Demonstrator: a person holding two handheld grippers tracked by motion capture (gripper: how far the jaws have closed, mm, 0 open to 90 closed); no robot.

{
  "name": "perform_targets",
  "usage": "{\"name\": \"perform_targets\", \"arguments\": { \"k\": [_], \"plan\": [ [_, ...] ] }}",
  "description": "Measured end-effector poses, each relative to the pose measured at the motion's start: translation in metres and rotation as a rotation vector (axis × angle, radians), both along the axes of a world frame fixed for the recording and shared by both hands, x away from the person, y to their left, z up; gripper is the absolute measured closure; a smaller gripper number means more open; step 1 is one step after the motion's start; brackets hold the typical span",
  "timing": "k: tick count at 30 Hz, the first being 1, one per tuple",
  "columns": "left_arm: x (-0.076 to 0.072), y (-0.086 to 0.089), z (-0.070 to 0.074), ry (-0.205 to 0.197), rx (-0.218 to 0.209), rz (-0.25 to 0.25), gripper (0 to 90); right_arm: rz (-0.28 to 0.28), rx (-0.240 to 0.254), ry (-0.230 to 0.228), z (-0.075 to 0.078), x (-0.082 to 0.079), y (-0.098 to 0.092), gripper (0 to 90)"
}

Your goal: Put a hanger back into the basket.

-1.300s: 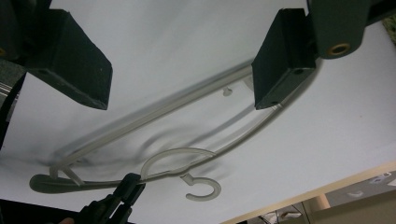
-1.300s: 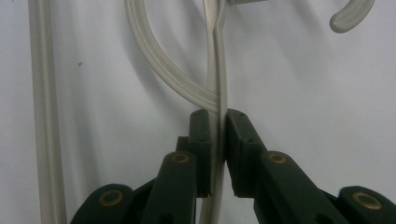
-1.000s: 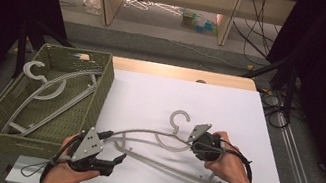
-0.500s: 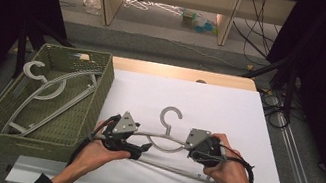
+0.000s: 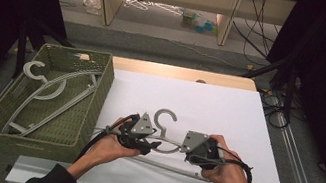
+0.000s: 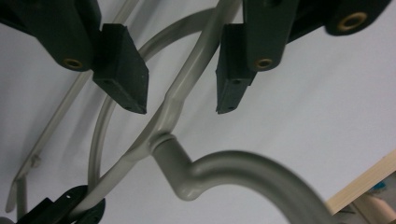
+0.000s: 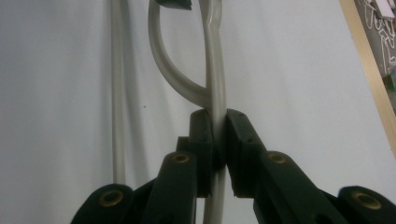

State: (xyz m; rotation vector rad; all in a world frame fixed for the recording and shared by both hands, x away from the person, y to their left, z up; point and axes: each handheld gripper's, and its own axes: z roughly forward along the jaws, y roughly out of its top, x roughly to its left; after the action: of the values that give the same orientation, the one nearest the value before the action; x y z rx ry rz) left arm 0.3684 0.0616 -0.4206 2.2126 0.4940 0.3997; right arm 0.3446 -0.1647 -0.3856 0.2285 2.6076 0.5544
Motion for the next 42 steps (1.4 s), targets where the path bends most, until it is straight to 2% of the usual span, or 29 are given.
{"name": "perform_targets", "arguments": {
  "k": [2,4,8,10,15,16,17,18,20,22,24,25,27,28,30,33,37,41,42],
  "plan": [
    [0.0,0.0,0.003,-0.008,0.02,-0.031,65.7,0.005,0.0,0.003,-0.001,0.0,0.0,82.0],
    [-0.003,0.0,0.006,-0.038,0.056,-0.055,68.9,0.012,0.004,0.002,0.0,0.0,-0.001,81.8],
    [-0.009,-0.001,0.012,-0.046,0.086,-0.085,73.6,0.008,0.009,-0.023,0.0,0.0,-0.001,79.6],
    [-0.011,-0.001,0.014,-0.051,0.089,-0.096,76.1,0.0,0.018,-0.042,0.001,0.002,-0.003,77.6],
    [-0.015,-0.001,0.015,-0.024,0.064,-0.104,80.7,-0.021,0.032,-0.067,0.001,0.006,-0.006,73.1],
    [-0.015,0.0,0.016,-0.027,0.078,-0.105,80.7,-0.031,0.045,-0.061,0.0,0.006,-0.007,72.6],
    [-0.015,0.0,0.016,-0.016,0.067,-0.103,80.6,-0.037,0.06,-0.063,0.0,0.007,-0.008,72.1],
    [-0.015,0.001,0.017,-0.013,0.062,-0.098,80.6,-0.039,0.073,-0.046,-0.001,0.007,-0.008,71.1],
    [-0.014,0.004,0.019,0.005,0.046,-0.077,80.7,-0.066,0.098,-0.048,0.0,0.007,-0.007,62.1],
    [-0.012,0.008,0.022,0.004,0.048,-0.069,80.6,-0.099,0.144,-0.046,0.001,0.007,-0.007,55.5],
    [-0.01,0.012,0.024,0.021,0.038,-0.045,80.6,-0.122,0.18,-0.04,0.003,0.006,-0.007,48.3],
    [-0.009,0.014,0.025,0.027,0.031,-0.031,80.7,-0.136,0.199,-0.047,0.004,0.006,-0.007,44.6],
    [-0.008,0.019,0.026,0.038,0.026,-0.002,80.7,-0.179,0.267,-0.066,0.007,0.005,-0.008,39.3],
    [-0.008,0.021,0.027,0.042,0.021,0.014,80.7,-0.202,0.31,-0.059,0.009,0.003,-0.008,38.0],
    [-0.006,0.026,0.029,0.049,0.01,0.022,80.6,-0.209,0.374,-0.062,0.014,0.0,-0.01,36.8],
    [-0.005,0.034,0.032,0.06,-0.013,0.059,80.6,-0.225,0.436,-0.075,0.016,-0.005,-0.013,35.1],
    [-0.002,0.045,0.037,0.061,-0.03,0.1,80.6,-0.257,0.531,-0.066,0.009,-0.01,-0.018,33.7],
    [0.0,0.053,0.039,0.072,-0.05,0.135,80.5,-0.301,0.589,-0.013,-0.006,-0.012,-0.027,32.4],
    [0.0,0.054,0.039,0.076,-0.065,0.139,80.5,-0.311,0.592,0.02,-0.009,-0.013,-0.03,32.4]
  ]
}}
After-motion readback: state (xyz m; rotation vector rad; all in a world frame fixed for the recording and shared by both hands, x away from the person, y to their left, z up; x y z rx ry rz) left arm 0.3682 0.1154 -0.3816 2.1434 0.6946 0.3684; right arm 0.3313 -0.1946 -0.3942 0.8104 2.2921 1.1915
